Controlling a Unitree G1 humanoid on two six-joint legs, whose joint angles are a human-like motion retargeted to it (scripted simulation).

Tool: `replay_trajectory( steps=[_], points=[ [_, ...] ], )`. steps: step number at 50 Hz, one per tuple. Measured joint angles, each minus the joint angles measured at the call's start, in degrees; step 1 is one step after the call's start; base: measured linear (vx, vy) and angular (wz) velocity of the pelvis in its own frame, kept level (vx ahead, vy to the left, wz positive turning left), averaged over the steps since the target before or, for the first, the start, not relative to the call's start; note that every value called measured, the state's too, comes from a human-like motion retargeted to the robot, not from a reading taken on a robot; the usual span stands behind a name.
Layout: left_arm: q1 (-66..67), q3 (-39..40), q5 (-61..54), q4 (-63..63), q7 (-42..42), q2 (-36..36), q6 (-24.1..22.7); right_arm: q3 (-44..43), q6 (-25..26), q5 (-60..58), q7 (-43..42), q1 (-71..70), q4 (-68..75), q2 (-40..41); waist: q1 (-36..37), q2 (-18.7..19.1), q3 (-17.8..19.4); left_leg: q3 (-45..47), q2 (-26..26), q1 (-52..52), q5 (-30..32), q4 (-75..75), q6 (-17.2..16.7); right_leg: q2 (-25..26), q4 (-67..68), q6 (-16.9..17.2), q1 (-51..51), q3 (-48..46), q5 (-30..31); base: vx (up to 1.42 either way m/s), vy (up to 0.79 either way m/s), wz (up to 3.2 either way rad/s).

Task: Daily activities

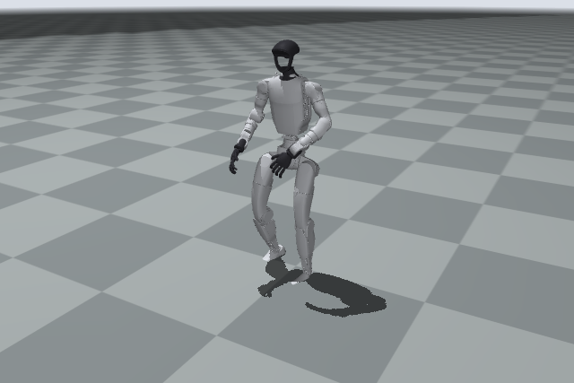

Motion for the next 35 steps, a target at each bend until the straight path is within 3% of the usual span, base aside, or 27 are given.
replay_trajectory(
  steps=[16,23,35],
  points=[
    [6.73,4.00,11.24,41.62,16.45,-12.46,1.92,0.03,0.53,-0.01,-4.06,-5.51,33.29,5.11,2.85,-0.01,-0.22,-1.25,-1.27,5.16,7.54,-12.41,0.00,-1.94,-2.25,0.75,1.49,-3.38,0.82,0.00,0.00,0.02],
    [8.47,7.49,9.97,46.56,18.80,-13.71,2.00,-0.41,-0.01,0.82,-4.22,-5.83,35.75,5.44,3.60,0.21,0.19,-1.47,-1.05,8.14,10.80,-18.38,0.00,-2.01,-3.46,1.06,2.46,-4.28,1.24,0.00,0.00,0.00],
    [9.29,9.78,6.84,45.35,21.12,-13.49,1.61,-0.10,-0.70,3.20,-3.52,-4.55,34.36,5.52,4.48,0.50,0.92,-1.72,-0.74,9.07,10.55,-18.53,0.00,-1.69,-5.36,1.04,4.40,-5.74,1.41,0.00,0.00,0.00]
  ],
)
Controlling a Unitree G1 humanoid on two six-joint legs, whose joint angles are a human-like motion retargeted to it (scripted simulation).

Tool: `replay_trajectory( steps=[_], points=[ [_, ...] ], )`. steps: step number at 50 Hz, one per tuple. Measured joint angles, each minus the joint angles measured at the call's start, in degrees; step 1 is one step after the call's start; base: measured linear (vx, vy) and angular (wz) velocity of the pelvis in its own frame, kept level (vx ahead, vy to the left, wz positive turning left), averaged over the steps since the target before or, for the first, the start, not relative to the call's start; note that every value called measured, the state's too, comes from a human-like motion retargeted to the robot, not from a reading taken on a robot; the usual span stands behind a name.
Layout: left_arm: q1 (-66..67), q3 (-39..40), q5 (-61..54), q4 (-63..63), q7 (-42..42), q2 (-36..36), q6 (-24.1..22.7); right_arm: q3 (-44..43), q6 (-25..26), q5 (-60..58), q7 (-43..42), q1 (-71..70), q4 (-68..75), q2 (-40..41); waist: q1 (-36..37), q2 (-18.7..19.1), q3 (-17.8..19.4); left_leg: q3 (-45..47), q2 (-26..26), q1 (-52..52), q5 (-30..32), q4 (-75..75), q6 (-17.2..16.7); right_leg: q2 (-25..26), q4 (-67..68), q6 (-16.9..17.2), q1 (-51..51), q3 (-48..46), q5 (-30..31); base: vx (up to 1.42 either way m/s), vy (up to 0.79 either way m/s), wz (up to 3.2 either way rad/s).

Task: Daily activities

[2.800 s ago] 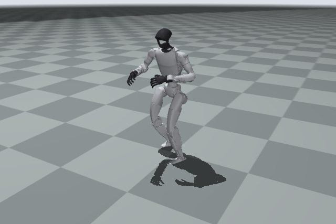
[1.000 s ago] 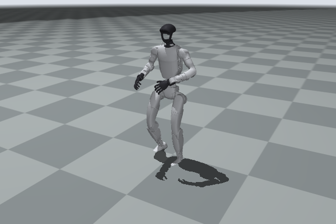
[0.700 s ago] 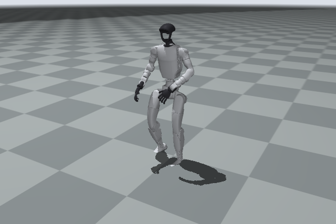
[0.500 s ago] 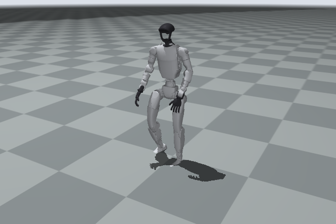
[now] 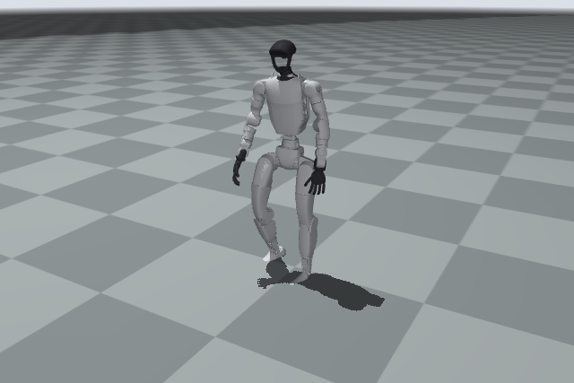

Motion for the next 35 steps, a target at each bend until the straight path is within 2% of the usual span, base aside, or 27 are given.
replay_trajectory(
  steps=[18,35],
  points=[
    [0.43,1.33,-4.80,-1.14,2.57,-0.20,0.30,0.12,0.05,3.87,0.70,0.23,-0.32,0.16,-0.11,0.74,0.91,0.50,0.70,1.09,-0.57,0.03,0.00,0.89,-2.36,-0.05,2.08,-1.05,0.75,0.00,0.00,0.00],
    [0.62,1.81,-7.51,0.56,1.47,-1.36,0.96,-0.94,0.50,7.15,2.14,-0.51,0.09,0.42,-0.92,1.01,1.57,1.36,1.04,2.00,-1.09,0.05,0.00,0.83,-1.60,-0.11,2.29,-0.79,0.58,0.00,0.00,0.00]
  ],
)
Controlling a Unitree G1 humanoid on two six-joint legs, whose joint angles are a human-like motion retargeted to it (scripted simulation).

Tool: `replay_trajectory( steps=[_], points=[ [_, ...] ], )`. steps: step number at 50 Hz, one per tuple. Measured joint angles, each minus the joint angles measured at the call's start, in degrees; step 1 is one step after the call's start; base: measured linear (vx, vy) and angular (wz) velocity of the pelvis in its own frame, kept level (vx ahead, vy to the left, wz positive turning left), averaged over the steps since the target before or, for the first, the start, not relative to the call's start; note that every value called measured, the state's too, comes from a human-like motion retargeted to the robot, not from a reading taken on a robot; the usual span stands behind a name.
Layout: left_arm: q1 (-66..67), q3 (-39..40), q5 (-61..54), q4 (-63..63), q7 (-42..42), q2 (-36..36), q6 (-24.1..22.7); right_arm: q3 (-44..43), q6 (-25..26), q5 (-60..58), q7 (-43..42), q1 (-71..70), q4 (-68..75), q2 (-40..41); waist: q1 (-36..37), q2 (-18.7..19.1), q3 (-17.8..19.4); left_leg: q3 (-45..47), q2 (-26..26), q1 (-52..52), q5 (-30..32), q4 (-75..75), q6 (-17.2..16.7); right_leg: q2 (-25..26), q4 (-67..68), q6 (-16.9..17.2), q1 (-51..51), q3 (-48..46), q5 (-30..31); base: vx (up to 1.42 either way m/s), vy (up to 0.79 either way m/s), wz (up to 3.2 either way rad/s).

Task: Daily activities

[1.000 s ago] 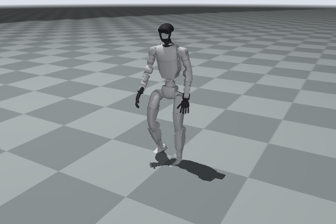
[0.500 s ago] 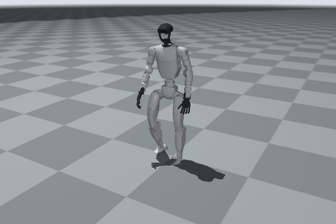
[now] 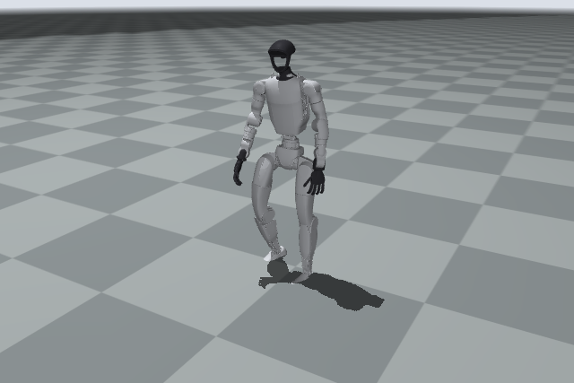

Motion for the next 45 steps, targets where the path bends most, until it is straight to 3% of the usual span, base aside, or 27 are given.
replay_trajectory(
  steps=[45],
  points=[
    [-0.59,0.34,-2.18,0.63,-2.75,0.57,-0.18,0.20,-0.29,1.08,2.59,-0.96,-0.22,0.91,-0.03,-0.03,1.66,1.50,1.53,2.20,-0.76,0.10,0.00,0.80,-0.14,-0.26,1.77,-0.66,-0.85,0.00,0.00,0.00]
  ],
)
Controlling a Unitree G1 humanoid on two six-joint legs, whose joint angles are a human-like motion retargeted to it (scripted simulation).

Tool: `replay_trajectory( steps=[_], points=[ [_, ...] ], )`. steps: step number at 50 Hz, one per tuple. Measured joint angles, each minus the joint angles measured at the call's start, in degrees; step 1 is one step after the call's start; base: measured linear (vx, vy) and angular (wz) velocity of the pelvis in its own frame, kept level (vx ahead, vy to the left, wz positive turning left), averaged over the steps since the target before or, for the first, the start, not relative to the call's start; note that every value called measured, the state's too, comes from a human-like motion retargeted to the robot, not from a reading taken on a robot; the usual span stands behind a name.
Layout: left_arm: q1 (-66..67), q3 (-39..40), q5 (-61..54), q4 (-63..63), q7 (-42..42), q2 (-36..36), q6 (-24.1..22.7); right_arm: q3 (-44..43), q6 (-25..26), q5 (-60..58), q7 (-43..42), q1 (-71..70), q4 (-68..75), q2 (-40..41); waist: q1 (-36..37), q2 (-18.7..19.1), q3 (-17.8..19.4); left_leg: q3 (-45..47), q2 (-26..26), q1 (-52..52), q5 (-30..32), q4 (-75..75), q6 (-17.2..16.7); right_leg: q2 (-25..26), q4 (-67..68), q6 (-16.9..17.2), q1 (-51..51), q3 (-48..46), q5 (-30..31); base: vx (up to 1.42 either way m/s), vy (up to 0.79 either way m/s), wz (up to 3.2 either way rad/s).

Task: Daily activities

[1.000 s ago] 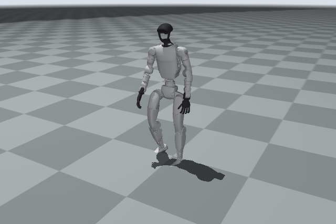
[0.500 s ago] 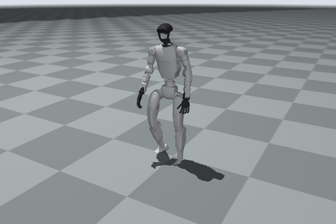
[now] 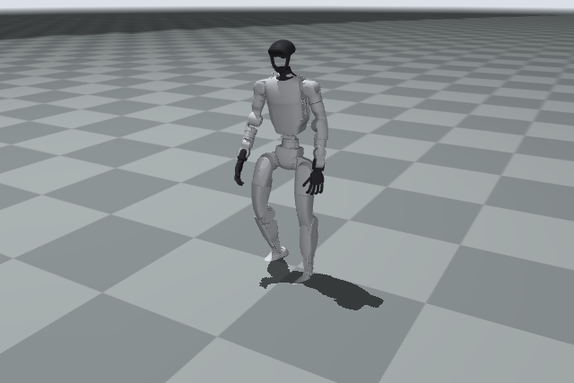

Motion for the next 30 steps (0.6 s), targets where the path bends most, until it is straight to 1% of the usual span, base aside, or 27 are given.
replay_trajectory(
  steps=[30],
  points=[
    [-2.48,0.66,0.60,0.65,1.06,-0.20,-0.37,-0.39,-0.17,-2.39,-2.46,-1.57,1.23,-0.03,0.54,0.05,-0.23,-0.34,-0.75,-2.43,1.60,-0.03,0.00,-0.08,-1.08,0.48,-1.75,-0.16,1.09,0.00,0.00,0.00]
  ],
)
